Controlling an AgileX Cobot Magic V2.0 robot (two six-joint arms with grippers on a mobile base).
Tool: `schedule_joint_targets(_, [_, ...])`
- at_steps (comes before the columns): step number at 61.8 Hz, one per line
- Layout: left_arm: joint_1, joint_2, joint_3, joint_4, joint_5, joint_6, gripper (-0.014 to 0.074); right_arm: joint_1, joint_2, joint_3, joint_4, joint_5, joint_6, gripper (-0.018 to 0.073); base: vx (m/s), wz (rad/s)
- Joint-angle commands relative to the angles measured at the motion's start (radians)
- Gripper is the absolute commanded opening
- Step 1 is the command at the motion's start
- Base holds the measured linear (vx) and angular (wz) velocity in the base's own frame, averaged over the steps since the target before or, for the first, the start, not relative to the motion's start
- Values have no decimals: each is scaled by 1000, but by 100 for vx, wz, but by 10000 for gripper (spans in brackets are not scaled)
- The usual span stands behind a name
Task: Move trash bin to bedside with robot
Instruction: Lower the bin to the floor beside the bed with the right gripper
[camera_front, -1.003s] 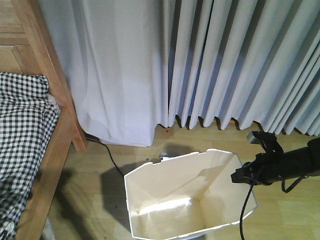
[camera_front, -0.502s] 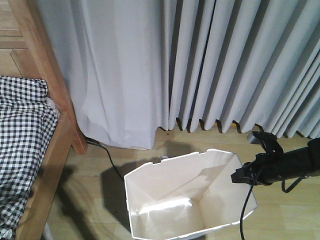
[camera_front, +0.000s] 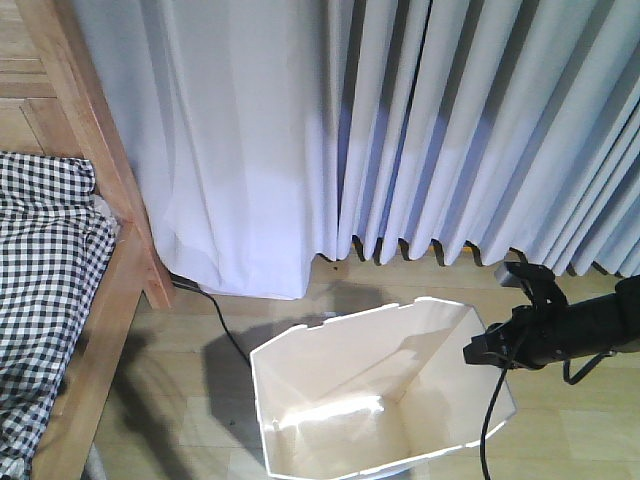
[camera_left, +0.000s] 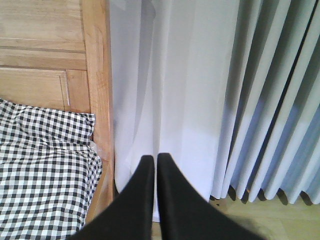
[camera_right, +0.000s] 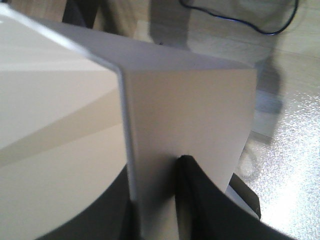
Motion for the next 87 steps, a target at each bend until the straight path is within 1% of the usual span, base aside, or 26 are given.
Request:
schedule_joint_targets(1, [1, -14, 12, -4, -69, -6, -6, -4, -63, -11, 99, 198, 14, -3, 0, 0])
schedule_joint_targets(5, [1, -14, 12, -4, -69, -6, -6, -4, -63, -11, 77, 218, 14, -3, 0, 0])
schedule_joint_targets(8, [1, -14, 12, -4, -69, -6, -6, -4, -63, -17, 81, 196, 12, -3, 0, 0])
schedule_joint_targets(10, [1, -14, 12, -4, -69, -6, -6, -4, -63, -26, 84, 168, 30, -3, 0, 0])
schedule_joint_targets(16, [1, -14, 12, -4, -69, -6, -6, -5, -61, -55, 81, 64, 128, -3, 0, 0])
schedule_joint_targets(22, [1, -14, 12, -4, -69, -6, -6, -5, -46, -100, 53, 13, 168, -3, 0, 0])
schedule_joint_targets(29, [1, -14, 12, -4, -69, -6, -6, -5, 3, -164, -9, 15, 209, -3, 0, 0])
schedule_joint_targets(41, [1, -14, 12, -4, -69, -6, -6, -5, 139, -305, -132, 30, 360, -1, 0, 0])
schedule_joint_targets(52, [1, -14, 12, -4, -69, -6, -6, -5, 277, -435, -226, 86, 429, -2, 0, 0])
schedule_joint_targets(71, [1, -14, 12, -4, -69, -6, -6, -5, 450, -607, -295, 86, 441, 0, 0, 0])
schedule_joint_targets(87, [1, -14, 12, -4, -69, -6, -6, -5, 584, -736, -298, 125, 441, 6, 0, 0])
